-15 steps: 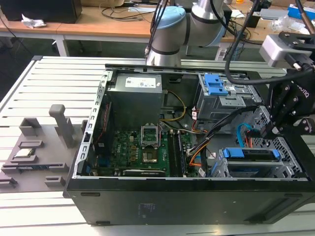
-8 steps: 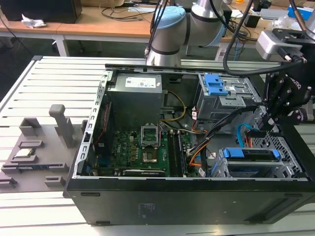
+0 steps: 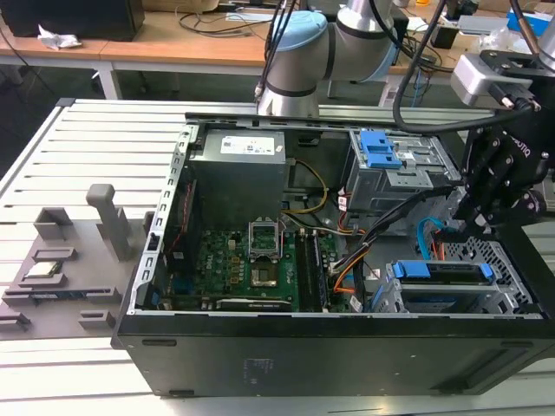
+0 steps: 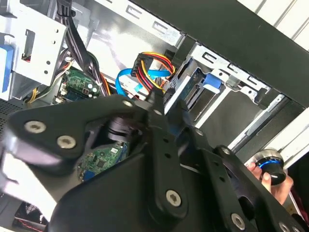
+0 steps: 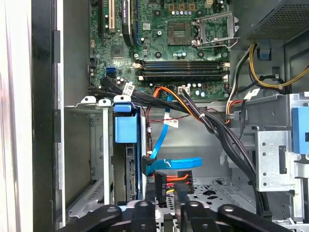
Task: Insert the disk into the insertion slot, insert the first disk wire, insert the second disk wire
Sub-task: 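Insert the first disk wire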
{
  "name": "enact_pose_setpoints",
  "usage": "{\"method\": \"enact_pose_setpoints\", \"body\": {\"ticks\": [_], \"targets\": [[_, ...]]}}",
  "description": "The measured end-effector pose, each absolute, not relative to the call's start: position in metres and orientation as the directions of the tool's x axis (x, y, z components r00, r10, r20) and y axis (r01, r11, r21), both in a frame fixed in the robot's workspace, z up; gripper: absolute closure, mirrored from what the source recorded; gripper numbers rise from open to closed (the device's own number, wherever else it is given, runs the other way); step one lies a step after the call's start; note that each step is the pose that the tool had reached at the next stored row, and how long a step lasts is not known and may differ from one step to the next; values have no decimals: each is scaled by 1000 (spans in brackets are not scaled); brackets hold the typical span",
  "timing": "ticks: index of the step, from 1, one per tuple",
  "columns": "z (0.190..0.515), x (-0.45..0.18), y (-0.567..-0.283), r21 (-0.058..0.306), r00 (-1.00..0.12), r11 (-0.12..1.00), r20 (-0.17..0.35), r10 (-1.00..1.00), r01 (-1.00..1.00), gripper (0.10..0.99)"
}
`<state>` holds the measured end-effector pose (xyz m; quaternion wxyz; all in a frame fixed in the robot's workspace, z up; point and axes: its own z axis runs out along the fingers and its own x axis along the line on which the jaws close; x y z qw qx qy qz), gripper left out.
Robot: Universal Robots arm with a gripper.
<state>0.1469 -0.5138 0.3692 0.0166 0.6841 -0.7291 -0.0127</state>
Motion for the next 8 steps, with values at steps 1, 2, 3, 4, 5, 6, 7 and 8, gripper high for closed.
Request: {"method": "enact_pose_setpoints", "body": {"ticks": [1, 2, 3, 4, 5, 6, 7, 8], "targets": [[369, 147, -514, 41, -64, 64, 7, -998, -997, 784], [369, 147, -514, 41, -64, 64, 7, -998, -997, 784], [368, 147, -514, 41, -64, 64, 11, -998, -997, 784], [364, 146, -514, 41, -64, 64, 16, -998, -997, 784], [362, 146, -514, 41, -64, 64, 17, -998, -997, 784], [360, 146, -514, 41, -64, 64, 17, -998, -997, 784], [358, 145, -514, 41, -63, 64, 17, -998, -997, 784], [356, 145, -514, 41, -64, 64, 18, -998, -997, 784]]}}
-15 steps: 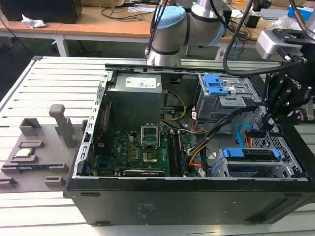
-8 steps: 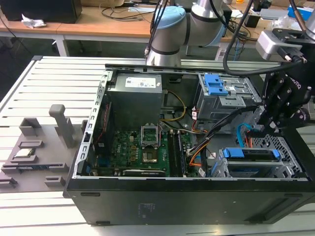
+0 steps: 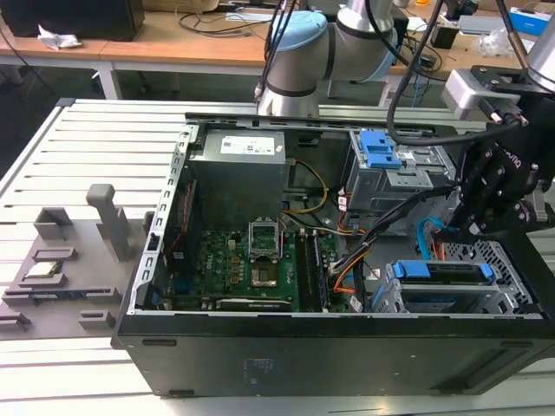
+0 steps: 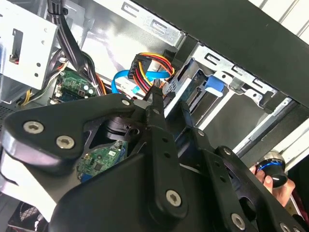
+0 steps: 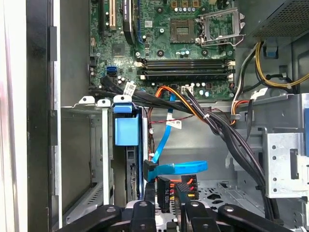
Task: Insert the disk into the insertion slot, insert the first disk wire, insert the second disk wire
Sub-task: 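Insert the first disk wire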
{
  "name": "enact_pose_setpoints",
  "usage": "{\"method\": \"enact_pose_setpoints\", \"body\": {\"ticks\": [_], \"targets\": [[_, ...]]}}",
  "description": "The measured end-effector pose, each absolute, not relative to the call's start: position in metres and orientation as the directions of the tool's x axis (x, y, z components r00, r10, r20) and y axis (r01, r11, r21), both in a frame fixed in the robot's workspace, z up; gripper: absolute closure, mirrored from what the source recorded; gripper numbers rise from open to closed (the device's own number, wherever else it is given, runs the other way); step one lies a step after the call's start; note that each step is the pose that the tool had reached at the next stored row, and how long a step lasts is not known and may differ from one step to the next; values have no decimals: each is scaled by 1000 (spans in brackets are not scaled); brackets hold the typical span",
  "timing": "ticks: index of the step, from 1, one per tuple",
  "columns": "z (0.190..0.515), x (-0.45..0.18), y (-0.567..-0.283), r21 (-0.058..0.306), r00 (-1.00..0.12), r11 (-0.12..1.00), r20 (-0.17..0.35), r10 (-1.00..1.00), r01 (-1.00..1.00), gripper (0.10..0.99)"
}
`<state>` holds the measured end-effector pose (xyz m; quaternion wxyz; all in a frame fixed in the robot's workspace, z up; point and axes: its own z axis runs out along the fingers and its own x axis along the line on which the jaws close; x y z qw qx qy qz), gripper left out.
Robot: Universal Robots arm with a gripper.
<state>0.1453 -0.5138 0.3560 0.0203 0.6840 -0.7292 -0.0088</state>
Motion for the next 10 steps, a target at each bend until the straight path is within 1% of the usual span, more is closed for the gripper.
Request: {"method": "enact_pose_setpoints", "body": {"ticks": [8, 9, 10], "targets": [[353, 145, -514, 41, -64, 64, 18, -998, -997, 784], [353, 145, -514, 41, -64, 64, 18, -998, -997, 796], [352, 145, -514, 41, -64, 64, 17, -998, -997, 863]]}}
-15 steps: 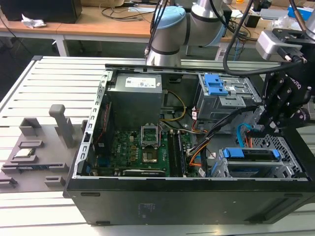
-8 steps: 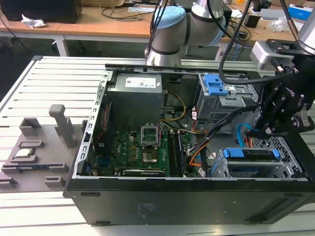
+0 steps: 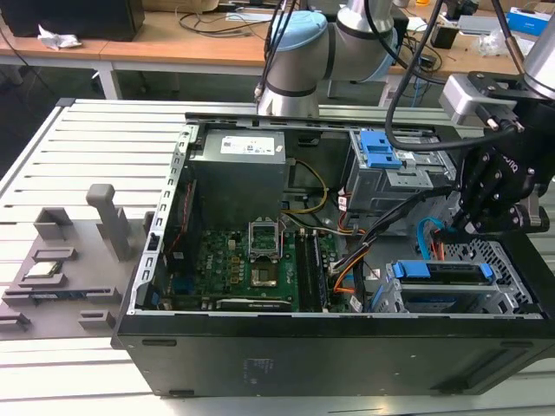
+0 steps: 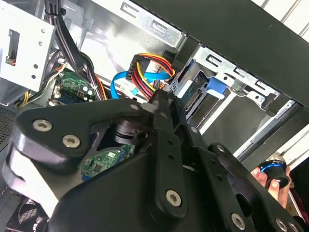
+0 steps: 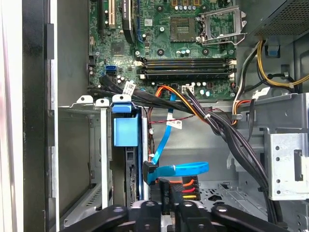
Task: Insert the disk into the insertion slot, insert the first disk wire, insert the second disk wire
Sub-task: 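Insert the first disk wire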
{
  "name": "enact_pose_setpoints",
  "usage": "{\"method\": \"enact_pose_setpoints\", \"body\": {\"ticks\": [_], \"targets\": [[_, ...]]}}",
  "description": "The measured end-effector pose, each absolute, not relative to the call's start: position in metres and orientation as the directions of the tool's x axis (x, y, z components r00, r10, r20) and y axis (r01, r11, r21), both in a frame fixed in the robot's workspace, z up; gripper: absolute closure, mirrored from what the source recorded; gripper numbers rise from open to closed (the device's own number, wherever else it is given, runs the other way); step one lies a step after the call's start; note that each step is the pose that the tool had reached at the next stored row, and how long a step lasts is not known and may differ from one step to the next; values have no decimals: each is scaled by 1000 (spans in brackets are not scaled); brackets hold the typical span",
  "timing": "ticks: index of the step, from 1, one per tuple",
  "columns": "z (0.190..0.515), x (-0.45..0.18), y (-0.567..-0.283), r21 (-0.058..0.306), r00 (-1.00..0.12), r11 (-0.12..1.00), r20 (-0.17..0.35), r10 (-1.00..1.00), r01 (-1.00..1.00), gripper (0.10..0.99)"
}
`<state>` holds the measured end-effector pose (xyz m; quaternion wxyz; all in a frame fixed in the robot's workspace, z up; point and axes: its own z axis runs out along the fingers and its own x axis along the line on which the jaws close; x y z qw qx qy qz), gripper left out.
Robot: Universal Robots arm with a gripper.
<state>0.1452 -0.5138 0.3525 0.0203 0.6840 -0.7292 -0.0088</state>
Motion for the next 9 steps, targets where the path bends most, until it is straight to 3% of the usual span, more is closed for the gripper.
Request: {"method": "enact_pose_setpoints", "body": {"ticks": [1, 9], "targets": [[352, 145, -514, 41, -64, 64, 18, -998, -997, 918], [352, 145, -514, 41, -64, 64, 17, -998, -997, 918]]}}
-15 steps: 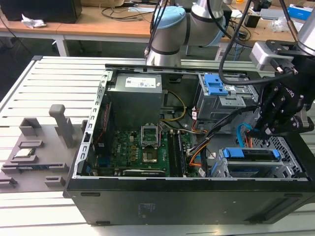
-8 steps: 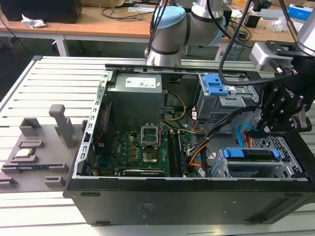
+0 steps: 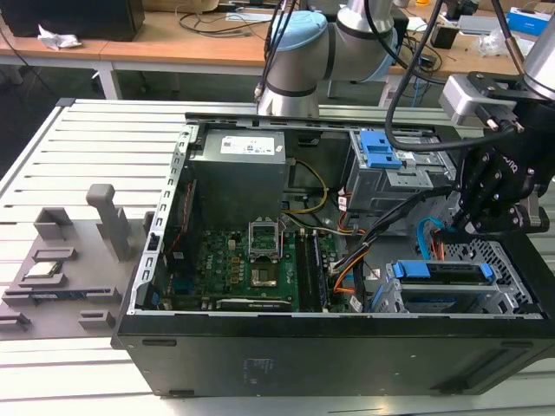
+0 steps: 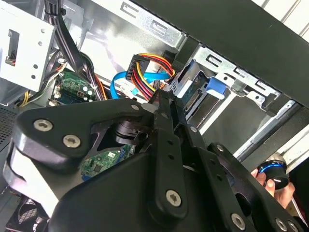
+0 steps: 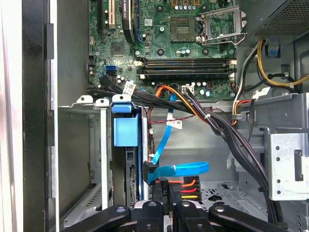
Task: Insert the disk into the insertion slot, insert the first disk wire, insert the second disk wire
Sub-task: 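Insert the first disk wire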
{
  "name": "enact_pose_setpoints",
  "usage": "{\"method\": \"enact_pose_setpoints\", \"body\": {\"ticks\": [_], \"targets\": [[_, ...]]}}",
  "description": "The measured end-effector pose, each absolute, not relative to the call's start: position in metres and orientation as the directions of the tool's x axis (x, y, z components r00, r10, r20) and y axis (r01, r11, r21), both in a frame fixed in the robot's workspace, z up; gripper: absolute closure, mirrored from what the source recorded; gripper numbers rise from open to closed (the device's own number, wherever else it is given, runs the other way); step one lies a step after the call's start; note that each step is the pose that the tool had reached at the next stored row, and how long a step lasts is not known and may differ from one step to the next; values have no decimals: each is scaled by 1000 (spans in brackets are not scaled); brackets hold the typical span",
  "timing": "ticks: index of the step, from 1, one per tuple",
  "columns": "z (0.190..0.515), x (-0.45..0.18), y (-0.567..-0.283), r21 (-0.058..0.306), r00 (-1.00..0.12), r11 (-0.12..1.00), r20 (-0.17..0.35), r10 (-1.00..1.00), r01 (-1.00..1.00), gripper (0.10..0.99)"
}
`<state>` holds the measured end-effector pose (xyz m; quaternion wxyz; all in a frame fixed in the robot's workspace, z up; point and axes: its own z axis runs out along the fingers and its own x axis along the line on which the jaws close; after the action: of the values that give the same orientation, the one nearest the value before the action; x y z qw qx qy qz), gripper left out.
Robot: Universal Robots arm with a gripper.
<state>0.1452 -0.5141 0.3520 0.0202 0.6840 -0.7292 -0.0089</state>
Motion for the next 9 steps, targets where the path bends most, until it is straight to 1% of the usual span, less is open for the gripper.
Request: {"method": "enact_pose_setpoints", "body": {"ticks": [7, 9], "targets": [[352, 145, -527, 40, -64, 64, 18, -998, -997, 918], [352, 145, -536, 40, -64, 64, 19, -998, -997, 918]]}}
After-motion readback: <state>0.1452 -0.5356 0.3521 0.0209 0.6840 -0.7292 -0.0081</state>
